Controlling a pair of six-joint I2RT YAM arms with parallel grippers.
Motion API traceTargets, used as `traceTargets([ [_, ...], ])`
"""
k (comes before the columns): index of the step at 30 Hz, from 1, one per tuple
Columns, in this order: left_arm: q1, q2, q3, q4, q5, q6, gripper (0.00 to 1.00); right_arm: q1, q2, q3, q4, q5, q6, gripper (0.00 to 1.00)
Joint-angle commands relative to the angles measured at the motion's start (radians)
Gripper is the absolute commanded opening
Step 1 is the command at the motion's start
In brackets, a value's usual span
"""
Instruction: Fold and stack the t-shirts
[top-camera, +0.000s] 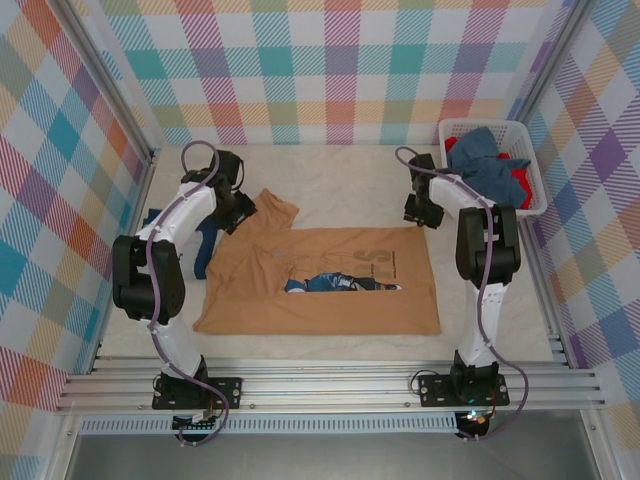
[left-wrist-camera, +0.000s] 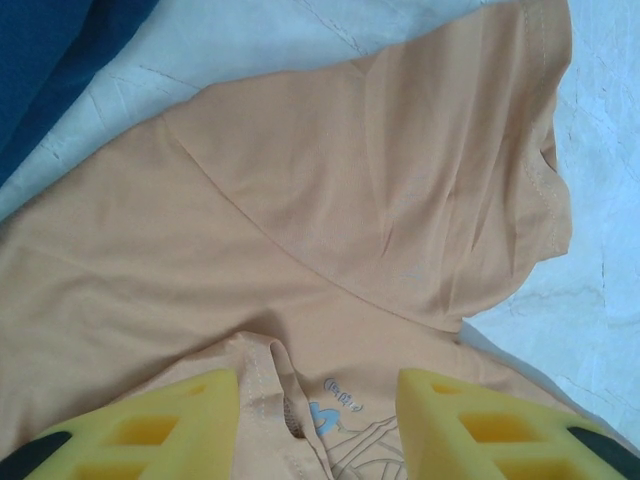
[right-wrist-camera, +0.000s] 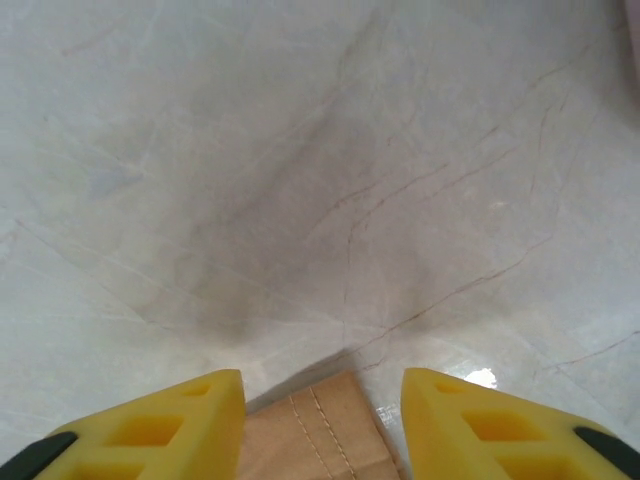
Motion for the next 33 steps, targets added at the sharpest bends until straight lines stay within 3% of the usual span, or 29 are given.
traceTargets([
  [1, -0.004, 0.008, 0.023, 0.012, 0.019, 0.008, 0.45, -0.003, 0.028, 0.013, 0.002, -0.031, 0.025, 0.38],
  [11, -0.003, 0.1, 0.16, -0.015, 0.013, 0.018, 0.45, -0.005, 0.039, 0.013, -0.068, -0.042, 0.086, 0.31],
  [19, -0.001, 0.153, 0.224, -0.013, 0.024, 0.032, 0.45, -0.007, 0.039, 0.025, -0.071, -0.028, 0.097, 0.1],
  [23, 0.017, 0.255, 0.324, -0.017, 0.041, 0.054, 0.47, -0.007, 0.01, 0.016, -0.083, -0.001, 0.097, 0.0],
  [26, 0.024, 0.354, 0.425, -0.018, 0.025, 0.067, 0.52, -0.007, -0.011, 0.009, -0.09, 0.008, 0.09, 0.0],
  [33, 0.044, 0.593, 0.719, -0.02, 0.009, 0.079, 0.52, -0.007, -0.016, 0.035, -0.114, -0.023, 0.071, 0.0],
])
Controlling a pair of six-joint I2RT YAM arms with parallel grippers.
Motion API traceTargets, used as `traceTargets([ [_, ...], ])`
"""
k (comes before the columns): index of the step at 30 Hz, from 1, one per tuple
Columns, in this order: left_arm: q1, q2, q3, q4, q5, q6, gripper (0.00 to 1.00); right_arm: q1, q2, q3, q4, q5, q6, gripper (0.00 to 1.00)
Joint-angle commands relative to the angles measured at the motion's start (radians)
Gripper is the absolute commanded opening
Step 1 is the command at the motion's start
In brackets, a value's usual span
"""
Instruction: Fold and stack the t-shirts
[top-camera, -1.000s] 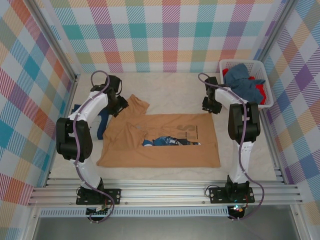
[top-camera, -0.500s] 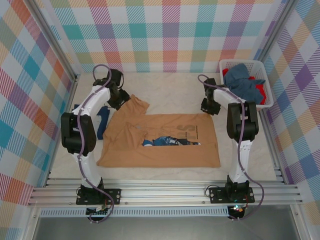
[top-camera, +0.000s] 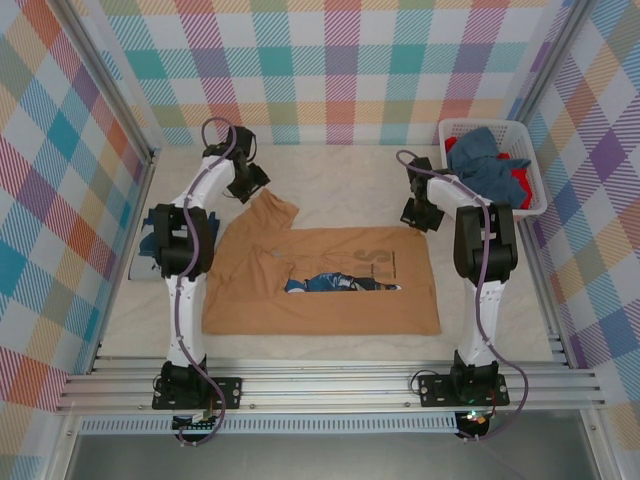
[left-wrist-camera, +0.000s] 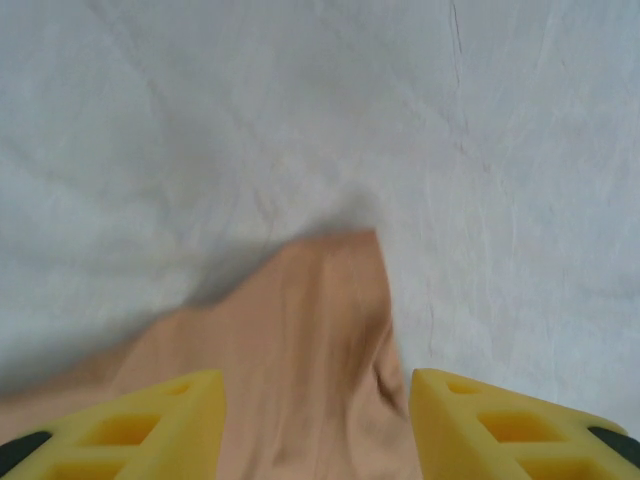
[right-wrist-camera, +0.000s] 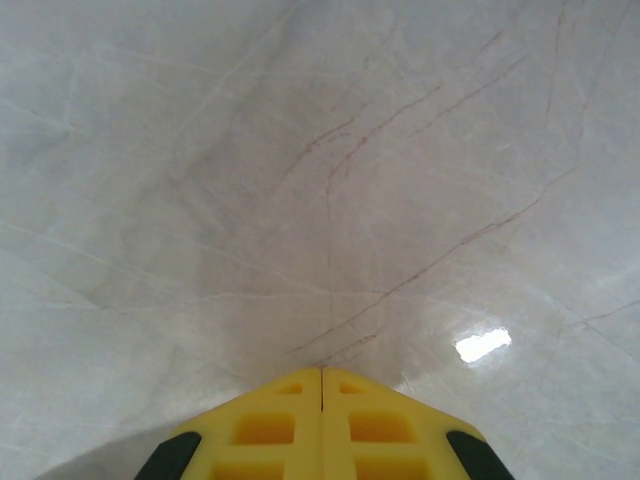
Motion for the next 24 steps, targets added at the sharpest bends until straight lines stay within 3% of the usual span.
traceTargets([
  [1, 0.016, 0.083, 0.126, -0.004, -0.015, 0.02, 0.51, -0.006, -0.044, 0.026, -0.051, -0.012, -0.016, 0.0],
  [8, 0.015, 0.212, 0.271, -0.004, -0.004, -0.01, 0.48, -0.001, -0.042, 0.02, -0.058, -0.039, -0.011, 0.0],
  [13, -0.016, 0.228, 0.28, -0.003, 0.027, 0.008, 0.47, 0.003, -0.046, 0.014, -0.058, -0.039, -0.013, 0.0],
  [19, -0.027, 0.24, 0.298, -0.142, -0.064, 0.003, 0.42, 0.003, -0.049, 0.005, -0.053, -0.038, -0.011, 0.0],
  [24, -0.028, 0.274, 0.307, -0.128, -0.017, 0.012, 0.36, 0.003, -0.054, -0.002, -0.048, -0.039, -0.011, 0.0],
])
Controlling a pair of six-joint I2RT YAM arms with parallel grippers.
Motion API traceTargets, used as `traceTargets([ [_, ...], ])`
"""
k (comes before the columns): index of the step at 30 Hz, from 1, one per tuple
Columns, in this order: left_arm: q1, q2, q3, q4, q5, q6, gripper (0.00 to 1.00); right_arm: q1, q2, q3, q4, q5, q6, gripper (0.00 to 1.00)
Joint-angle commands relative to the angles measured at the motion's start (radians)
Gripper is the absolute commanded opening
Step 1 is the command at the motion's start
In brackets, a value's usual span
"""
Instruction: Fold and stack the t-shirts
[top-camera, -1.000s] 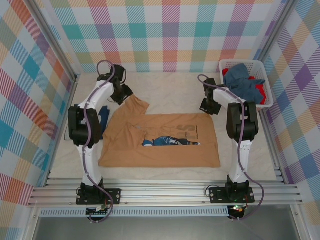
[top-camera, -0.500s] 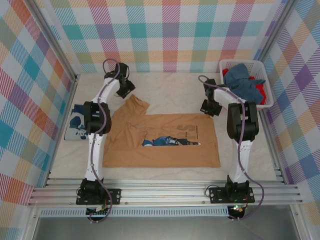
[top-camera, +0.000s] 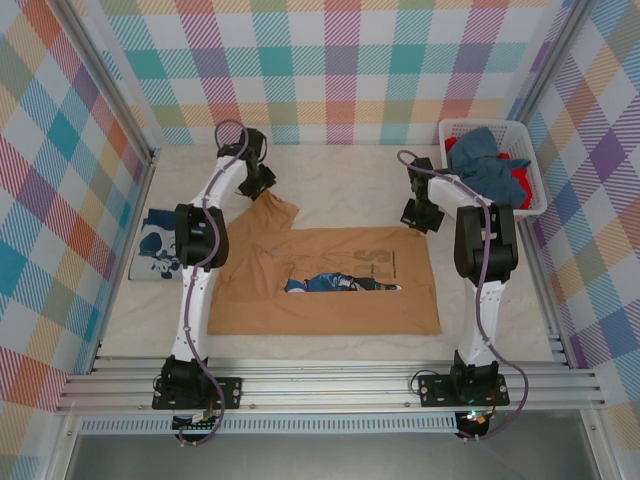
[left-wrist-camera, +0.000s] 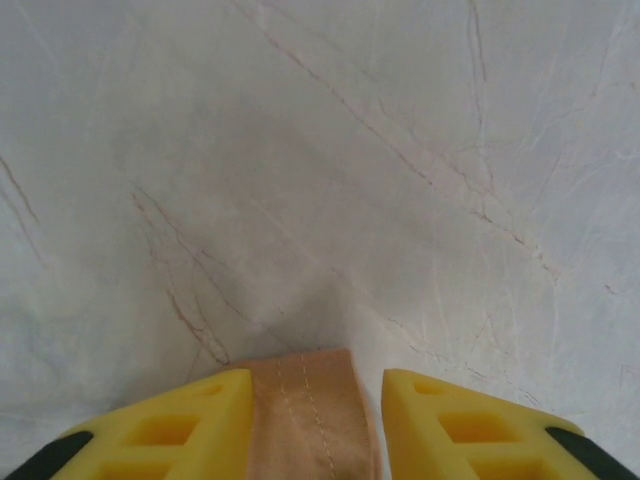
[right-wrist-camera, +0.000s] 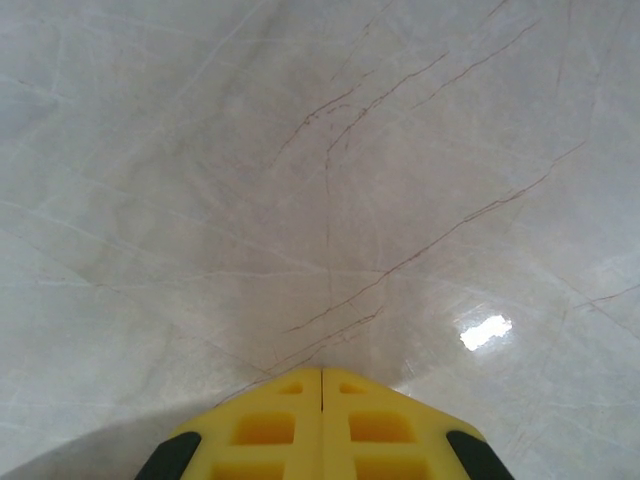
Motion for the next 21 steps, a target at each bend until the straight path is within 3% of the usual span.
traceTargets([
  [1, -0.004, 0.048, 0.034, -0.047, 0.006, 0.012, 0.35, 0.002, -0.053, -0.006, -0.033, -0.013, -0.007, 0.0],
  [3, -0.006, 0.055, 0.04, -0.058, -0.002, 0.006, 0.33, 0.001, -0.053, -0.008, -0.033, -0.017, -0.005, 0.0],
  [11, -0.009, 0.038, 0.113, -0.047, 0.031, 0.01, 0.02, -0.003, -0.069, 0.002, -0.034, -0.004, -0.019, 0.0],
  [15, -0.014, 0.007, 0.169, -0.079, 0.054, 0.027, 0.0, -0.002, -0.074, 0.043, -0.043, -0.004, -0.042, 0.0],
  [21, -0.035, -0.12, 0.102, -0.133, 0.005, 0.072, 0.0, -0.002, -0.103, 0.059, -0.049, -0.06, -0.083, 0.0],
])
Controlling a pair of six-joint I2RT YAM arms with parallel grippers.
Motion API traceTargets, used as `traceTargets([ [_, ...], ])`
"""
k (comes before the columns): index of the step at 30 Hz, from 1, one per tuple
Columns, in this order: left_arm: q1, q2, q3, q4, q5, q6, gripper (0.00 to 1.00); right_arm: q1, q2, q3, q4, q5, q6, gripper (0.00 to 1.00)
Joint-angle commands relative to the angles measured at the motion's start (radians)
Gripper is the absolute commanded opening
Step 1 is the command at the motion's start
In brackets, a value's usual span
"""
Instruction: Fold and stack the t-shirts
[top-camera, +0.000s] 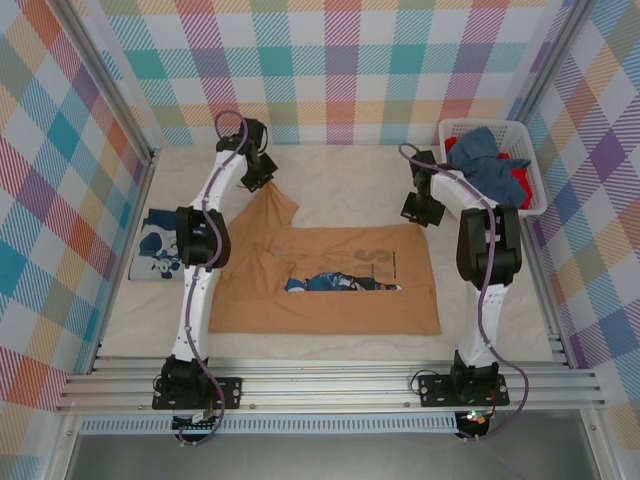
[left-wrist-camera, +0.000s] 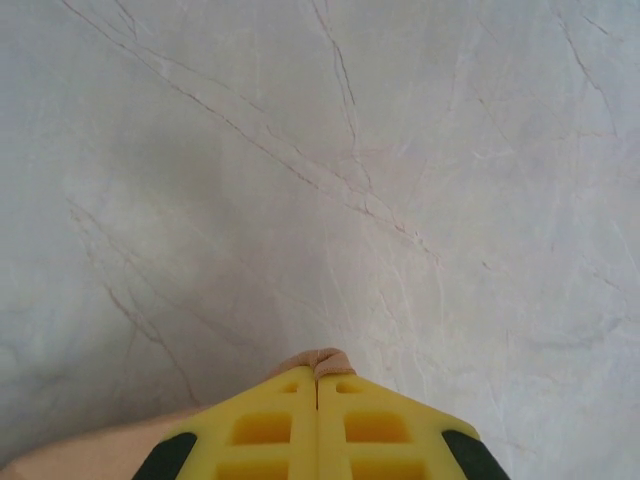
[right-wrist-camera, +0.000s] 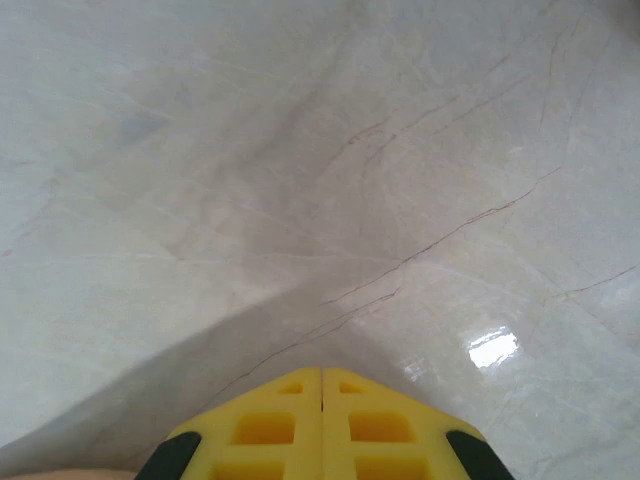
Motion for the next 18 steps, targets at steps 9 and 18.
traceTargets([
  [9, -0.059, -0.424, -0.45, 0.015, -0.107, 0.028, 0.0, -0.002, -0.169, -0.064, -0.039, -0.092, -0.055, 0.0],
  [18, -0.094, -0.676, -0.774, 0.037, -0.109, 0.016, 0.0, 0.018, -0.278, -0.201, -0.059, -0.133, -0.064, 0.0],
])
